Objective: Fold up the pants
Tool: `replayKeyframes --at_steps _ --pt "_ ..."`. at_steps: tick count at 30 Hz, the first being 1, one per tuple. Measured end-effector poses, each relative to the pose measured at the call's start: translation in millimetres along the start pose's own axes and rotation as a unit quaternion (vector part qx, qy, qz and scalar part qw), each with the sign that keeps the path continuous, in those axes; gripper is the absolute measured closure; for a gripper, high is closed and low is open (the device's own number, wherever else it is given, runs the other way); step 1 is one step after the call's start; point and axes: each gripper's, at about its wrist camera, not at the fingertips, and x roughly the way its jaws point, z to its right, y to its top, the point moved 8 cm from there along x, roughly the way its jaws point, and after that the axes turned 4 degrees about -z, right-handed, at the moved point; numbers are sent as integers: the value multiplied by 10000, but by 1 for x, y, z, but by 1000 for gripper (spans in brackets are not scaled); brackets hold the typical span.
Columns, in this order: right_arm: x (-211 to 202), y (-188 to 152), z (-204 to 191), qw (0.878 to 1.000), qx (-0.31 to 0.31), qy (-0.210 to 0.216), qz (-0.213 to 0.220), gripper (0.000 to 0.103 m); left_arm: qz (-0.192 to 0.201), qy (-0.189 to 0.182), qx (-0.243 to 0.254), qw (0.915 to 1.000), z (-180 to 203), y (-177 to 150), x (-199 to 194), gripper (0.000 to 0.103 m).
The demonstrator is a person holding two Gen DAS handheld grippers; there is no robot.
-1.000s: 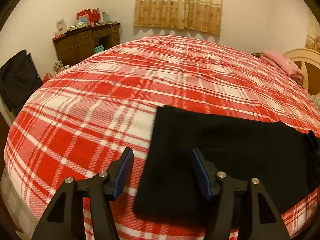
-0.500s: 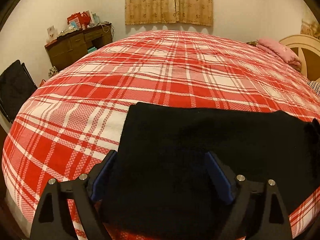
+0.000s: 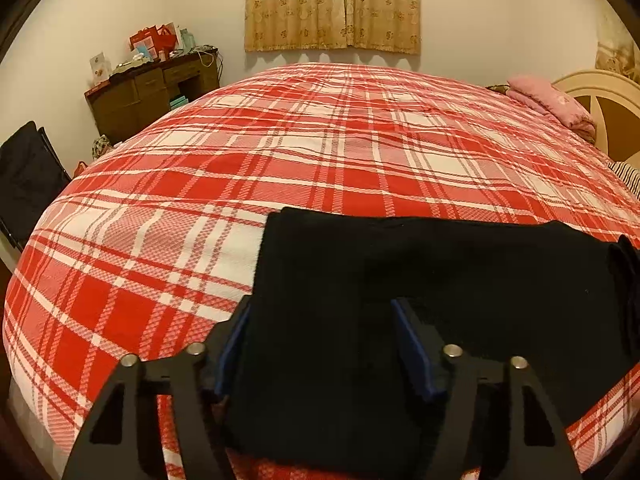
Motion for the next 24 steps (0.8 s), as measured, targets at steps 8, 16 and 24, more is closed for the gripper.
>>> replayKeyframes --at_steps 8,16,24 --pt "2 -1 1 10000 22 -9 -17 20 -57 217 -75 9997 0 -3 -4 50" --pt "2 -1 1 10000 39 -21 -11 20 32 -59 -170 9998 -8 -4 -4 49" --pt "-2 0 0 10000 16 -21 58 20 -74 -618 -672 9958 -18 0 -12 73"
